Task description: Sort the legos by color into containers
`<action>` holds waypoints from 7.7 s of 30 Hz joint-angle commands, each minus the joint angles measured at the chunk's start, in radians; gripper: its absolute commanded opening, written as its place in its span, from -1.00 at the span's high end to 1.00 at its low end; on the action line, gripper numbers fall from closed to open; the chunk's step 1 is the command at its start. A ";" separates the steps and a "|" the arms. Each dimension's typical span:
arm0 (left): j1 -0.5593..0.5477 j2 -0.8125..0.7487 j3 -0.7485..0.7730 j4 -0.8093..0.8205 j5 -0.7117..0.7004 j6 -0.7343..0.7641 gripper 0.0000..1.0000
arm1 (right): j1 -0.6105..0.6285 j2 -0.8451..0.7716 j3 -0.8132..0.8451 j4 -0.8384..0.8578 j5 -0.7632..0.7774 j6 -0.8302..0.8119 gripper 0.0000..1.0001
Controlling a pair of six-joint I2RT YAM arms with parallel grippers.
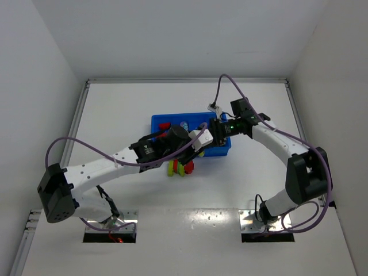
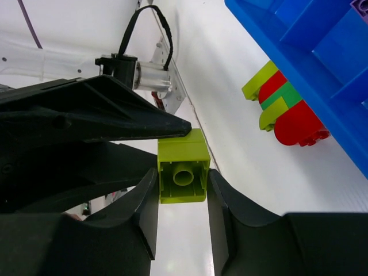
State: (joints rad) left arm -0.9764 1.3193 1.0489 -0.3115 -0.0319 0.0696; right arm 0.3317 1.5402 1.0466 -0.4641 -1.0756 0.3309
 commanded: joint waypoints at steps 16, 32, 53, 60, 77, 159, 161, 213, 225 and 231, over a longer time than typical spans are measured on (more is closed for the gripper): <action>0.079 -0.055 -0.079 0.031 -0.013 -0.034 0.62 | -0.175 0.050 0.147 0.001 -0.026 -0.029 0.90; 0.364 0.102 0.222 0.008 0.091 -0.062 0.62 | 0.052 0.201 0.221 0.116 0.626 -0.266 0.79; 0.487 0.477 0.367 0.158 0.488 -0.272 0.62 | 0.084 0.016 0.159 0.166 0.811 -0.286 -0.35; 0.443 0.615 0.447 0.179 0.477 -0.272 0.53 | -0.040 -0.273 0.033 0.119 0.795 -0.311 -0.47; 0.420 0.589 0.468 0.114 0.413 -0.195 -0.29 | -0.080 -0.314 -0.033 0.024 0.553 -0.355 -0.47; 0.375 0.047 -0.196 -0.149 0.365 0.104 -0.47 | 0.093 -0.344 -0.057 -0.189 0.457 -0.601 -0.62; 0.363 0.057 -0.196 -0.136 0.325 0.024 -0.47 | 0.093 -0.344 -0.066 -0.180 0.457 -0.592 -0.62; 0.257 0.333 -0.205 0.002 0.156 -0.277 0.25 | 0.084 -0.345 -0.105 -0.180 0.500 -0.601 -0.62; 0.257 0.126 -0.276 0.044 0.070 -0.280 1.00 | 0.014 -0.333 -0.204 -0.009 0.350 -0.318 -0.65; 0.257 -0.084 -0.297 0.043 0.017 -0.353 1.00 | -0.056 -0.284 -0.194 0.157 0.202 -0.088 -0.65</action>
State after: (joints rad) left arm -0.7139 1.3136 0.7292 -0.3058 0.0246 -0.2283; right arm 0.2901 1.2324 0.8379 -0.4545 -0.7456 0.0673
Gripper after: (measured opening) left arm 0.342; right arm 0.821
